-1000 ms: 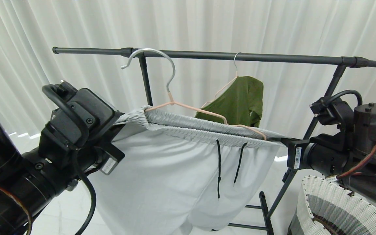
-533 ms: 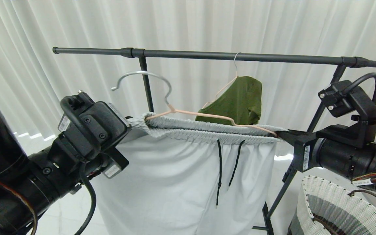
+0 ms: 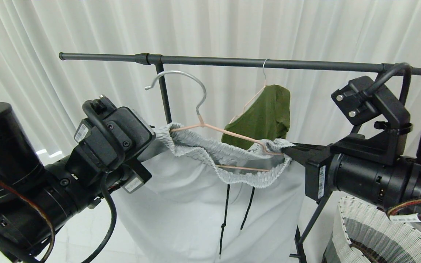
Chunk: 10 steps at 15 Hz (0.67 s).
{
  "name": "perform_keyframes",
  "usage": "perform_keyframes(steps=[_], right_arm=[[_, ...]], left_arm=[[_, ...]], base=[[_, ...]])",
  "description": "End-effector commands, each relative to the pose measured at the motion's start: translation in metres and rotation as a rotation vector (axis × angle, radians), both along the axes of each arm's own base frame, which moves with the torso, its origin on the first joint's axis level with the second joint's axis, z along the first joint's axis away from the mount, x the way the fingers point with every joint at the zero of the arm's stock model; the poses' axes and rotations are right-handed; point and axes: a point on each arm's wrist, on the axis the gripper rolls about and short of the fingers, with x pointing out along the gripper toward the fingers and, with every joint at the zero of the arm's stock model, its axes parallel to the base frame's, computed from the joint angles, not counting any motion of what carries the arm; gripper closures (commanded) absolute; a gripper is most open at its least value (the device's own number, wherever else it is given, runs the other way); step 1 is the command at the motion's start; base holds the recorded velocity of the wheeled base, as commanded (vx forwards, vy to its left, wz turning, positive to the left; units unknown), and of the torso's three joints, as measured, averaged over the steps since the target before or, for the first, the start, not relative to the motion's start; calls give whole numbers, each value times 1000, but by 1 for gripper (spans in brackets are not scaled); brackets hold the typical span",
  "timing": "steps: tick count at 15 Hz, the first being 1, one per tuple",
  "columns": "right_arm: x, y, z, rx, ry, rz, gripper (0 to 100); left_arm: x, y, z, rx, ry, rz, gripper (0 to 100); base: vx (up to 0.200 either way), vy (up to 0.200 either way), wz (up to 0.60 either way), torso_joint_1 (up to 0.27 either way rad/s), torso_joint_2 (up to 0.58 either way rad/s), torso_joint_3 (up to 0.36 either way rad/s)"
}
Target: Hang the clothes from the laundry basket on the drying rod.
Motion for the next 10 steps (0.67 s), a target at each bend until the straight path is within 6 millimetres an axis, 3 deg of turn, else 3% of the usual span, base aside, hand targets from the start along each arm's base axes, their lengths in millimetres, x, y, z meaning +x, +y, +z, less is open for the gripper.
perform_keyframes(steps=[1, 6, 10], right_arm=[[6, 12, 2, 3, 0, 5, 100], [17, 29, 3, 6, -1, 2, 100], [26, 4, 5, -19, 4, -92, 100]], left_arm=[[-1, -5, -2, -1, 11, -18, 100], [-1, -13, -6, -25, 39, -42, 100], [8, 6, -10, -14, 43, 140, 100]], base=[[0, 0, 0, 0, 0, 0], [0, 0, 0, 0, 0, 0], [0, 0, 0, 0, 0, 0]])
